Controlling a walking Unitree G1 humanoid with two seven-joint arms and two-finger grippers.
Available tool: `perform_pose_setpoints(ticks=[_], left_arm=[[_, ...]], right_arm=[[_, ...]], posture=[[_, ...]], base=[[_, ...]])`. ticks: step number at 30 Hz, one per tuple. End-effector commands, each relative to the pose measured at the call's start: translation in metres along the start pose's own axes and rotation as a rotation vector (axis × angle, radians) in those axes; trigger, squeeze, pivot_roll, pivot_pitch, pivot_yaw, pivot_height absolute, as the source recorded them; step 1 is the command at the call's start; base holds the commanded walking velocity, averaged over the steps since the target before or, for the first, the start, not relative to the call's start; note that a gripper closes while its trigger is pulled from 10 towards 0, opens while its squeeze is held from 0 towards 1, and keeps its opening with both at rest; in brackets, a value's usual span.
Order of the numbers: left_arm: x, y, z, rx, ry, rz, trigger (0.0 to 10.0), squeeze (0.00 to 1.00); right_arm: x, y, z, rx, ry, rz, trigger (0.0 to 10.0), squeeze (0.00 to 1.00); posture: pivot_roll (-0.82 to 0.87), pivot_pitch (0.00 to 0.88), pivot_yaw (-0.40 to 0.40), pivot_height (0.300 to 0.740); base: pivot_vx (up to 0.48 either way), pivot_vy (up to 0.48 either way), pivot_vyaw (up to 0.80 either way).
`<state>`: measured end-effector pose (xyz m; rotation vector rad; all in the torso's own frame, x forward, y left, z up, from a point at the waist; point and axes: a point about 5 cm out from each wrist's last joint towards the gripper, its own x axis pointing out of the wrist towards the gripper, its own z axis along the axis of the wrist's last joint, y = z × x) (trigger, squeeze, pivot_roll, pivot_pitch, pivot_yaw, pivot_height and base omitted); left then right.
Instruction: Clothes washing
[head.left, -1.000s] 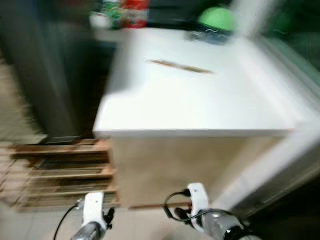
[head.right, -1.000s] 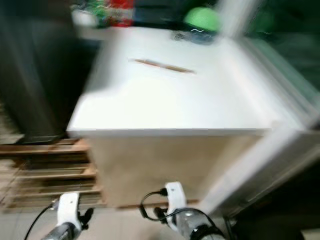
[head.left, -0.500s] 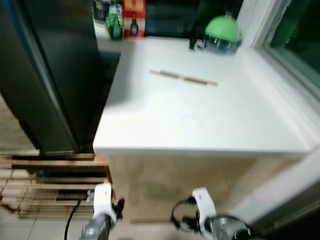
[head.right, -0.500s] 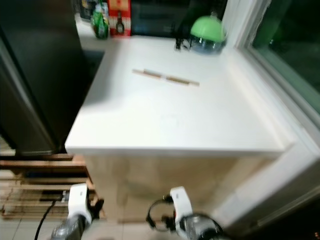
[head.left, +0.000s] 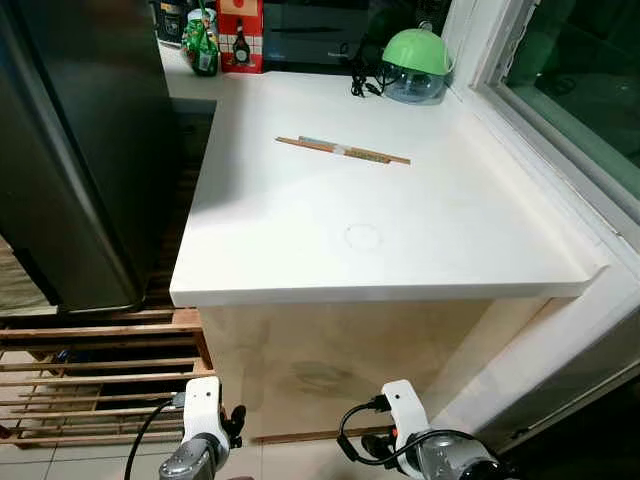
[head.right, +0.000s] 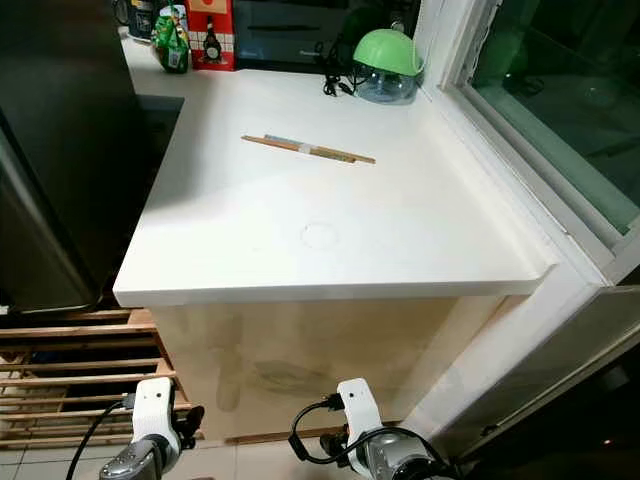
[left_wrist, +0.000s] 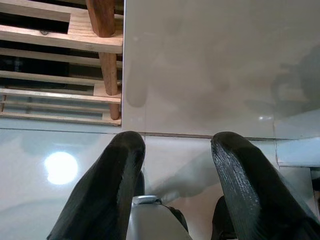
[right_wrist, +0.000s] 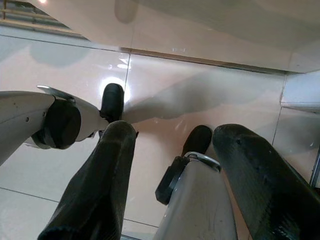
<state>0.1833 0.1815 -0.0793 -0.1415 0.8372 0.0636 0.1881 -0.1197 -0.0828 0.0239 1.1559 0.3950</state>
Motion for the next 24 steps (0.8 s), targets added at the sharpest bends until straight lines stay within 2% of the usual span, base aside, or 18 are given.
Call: perform_pose_setpoints(ticks=[1,13,14,18,21,24], left_arm=[[0.001,-0.002,0.003,0.003,-0.009,-0.009,10.0,0.00],[0.001,-0.003,0.003,0.003,-0.008,-0.008,10.0,0.00],[0.001,-0.005,0.000,-0.003,0.000,-0.002,10.0,0.00],[0.000,-0.007,-0.004,-0.009,0.007,0.000,10.0,0.00],[0.001,-0.007,-0.005,-0.005,0.020,0.020,10.0,0.00],[0.004,0.000,0.006,0.069,0.025,0.156,10.0,0.00]], right_arm=[[-0.001,-0.004,0.003,-0.006,-0.002,-0.013,10.0,0.00],[-0.001,-0.004,0.002,-0.011,0.001,-0.012,10.0,0.00],[-0.003,-0.009,-0.001,-0.013,-0.001,-0.018,10.0,0.00],[-0.004,-0.012,-0.004,-0.016,-0.001,-0.023,10.0,0.00],[-0.004,-0.013,0.003,-0.062,-0.034,-0.050,10.0,0.00],[-0.010,-0.026,0.030,-0.093,-0.100,-0.168,10.0,0.00]], posture=[[0.09,0.000,-0.061,0.740],[0.09,0.000,-0.061,0.740],[0.09,0.000,-0.076,0.740],[0.09,0.000,-0.086,0.740],[0.11,0.000,-0.114,0.740],[0.12,0.000,-0.132,0.740]], base=[[0.000,0.000,0.00],[0.000,0.000,0.00],[0.000,0.000,0.00],[0.000,0.000,0.00],[0.000,0.000,0.00],[0.000,0.000,0.00]])
